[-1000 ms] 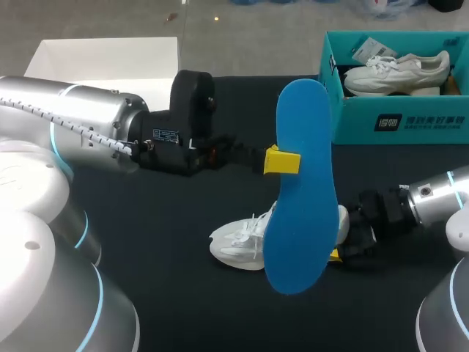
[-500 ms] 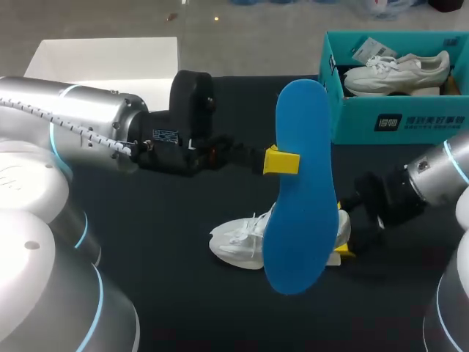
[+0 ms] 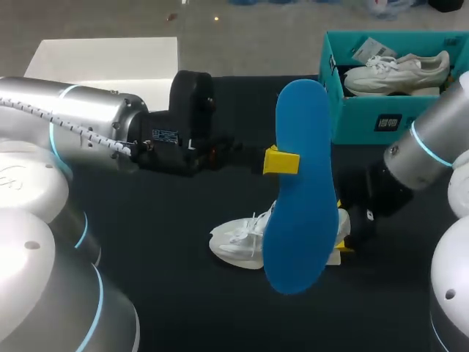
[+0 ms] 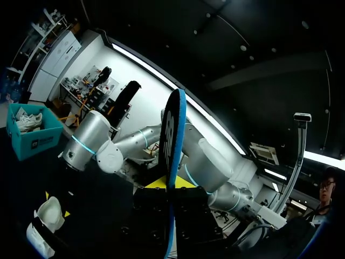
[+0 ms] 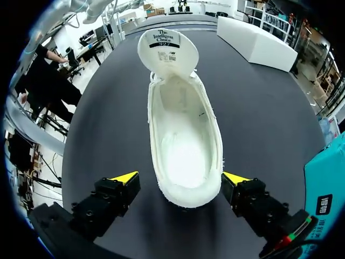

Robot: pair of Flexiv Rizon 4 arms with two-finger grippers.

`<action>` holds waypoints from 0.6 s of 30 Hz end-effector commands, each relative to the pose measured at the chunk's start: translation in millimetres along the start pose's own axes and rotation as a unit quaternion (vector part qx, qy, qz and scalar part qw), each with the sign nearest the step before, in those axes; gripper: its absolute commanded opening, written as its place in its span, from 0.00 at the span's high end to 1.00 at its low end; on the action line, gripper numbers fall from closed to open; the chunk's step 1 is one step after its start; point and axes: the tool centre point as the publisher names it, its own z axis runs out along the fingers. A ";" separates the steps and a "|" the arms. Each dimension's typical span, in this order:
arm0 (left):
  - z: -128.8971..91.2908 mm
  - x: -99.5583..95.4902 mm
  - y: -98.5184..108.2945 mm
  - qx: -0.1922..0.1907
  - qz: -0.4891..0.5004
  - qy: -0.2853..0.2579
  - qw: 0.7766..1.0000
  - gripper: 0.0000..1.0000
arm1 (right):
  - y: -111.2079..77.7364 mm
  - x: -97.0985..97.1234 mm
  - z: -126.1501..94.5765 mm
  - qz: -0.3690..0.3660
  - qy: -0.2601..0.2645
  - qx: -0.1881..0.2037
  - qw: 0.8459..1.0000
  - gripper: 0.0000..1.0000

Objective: Take the shoe out of the shoebox, open the shoe tongue, remove and reinsert the insole, then place the shoe into the shoebox

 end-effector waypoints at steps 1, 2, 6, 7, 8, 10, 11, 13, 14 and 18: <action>4.4 4.9 1.8 0.004 0.000 -0.004 1.000 1.00 | 11.9 0.6 0.5 0.041 0.003 0.124 0.991 0.00; 4.4 4.9 1.8 0.004 0.000 -0.004 1.000 1.00 | 15.2 1.5 -1.6 0.049 0.003 0.142 0.989 0.00; 4.4 4.9 1.8 0.004 0.000 -0.004 1.000 1.00 | 22.5 4.3 -9.9 0.075 -0.002 0.179 0.981 0.00; 4.4 4.9 1.8 0.004 0.000 -0.004 1.000 1.00 | 24.6 5.1 -10.5 0.081 -0.007 0.201 0.976 0.00; 4.4 4.9 1.8 0.004 0.000 -0.004 1.000 1.00 | 25.6 5.5 -10.8 0.082 -0.010 0.216 0.973 0.00; 4.4 4.9 1.8 0.004 0.000 -0.004 1.000 1.00 | 25.8 6.4 -11.4 0.076 -0.014 0.225 0.971 0.00; 4.4 4.9 1.8 0.004 0.000 -0.004 1.000 1.00 | 25.3 6.9 -11.9 0.076 -0.015 0.228 0.971 0.00; 4.4 4.9 1.8 0.004 0.000 -0.004 1.000 1.00 | 23.8 8.3 -13.8 0.065 -0.019 0.226 0.972 0.00; 4.4 4.9 1.8 0.004 0.000 -0.004 1.000 1.00 | 23.1 8.7 -14.7 0.063 -0.020 0.225 0.972 0.00; 4.4 4.9 1.8 0.004 0.000 -0.004 1.000 1.00 | 22.7 8.7 -17.7 0.038 -0.026 0.233 0.971 0.00</action>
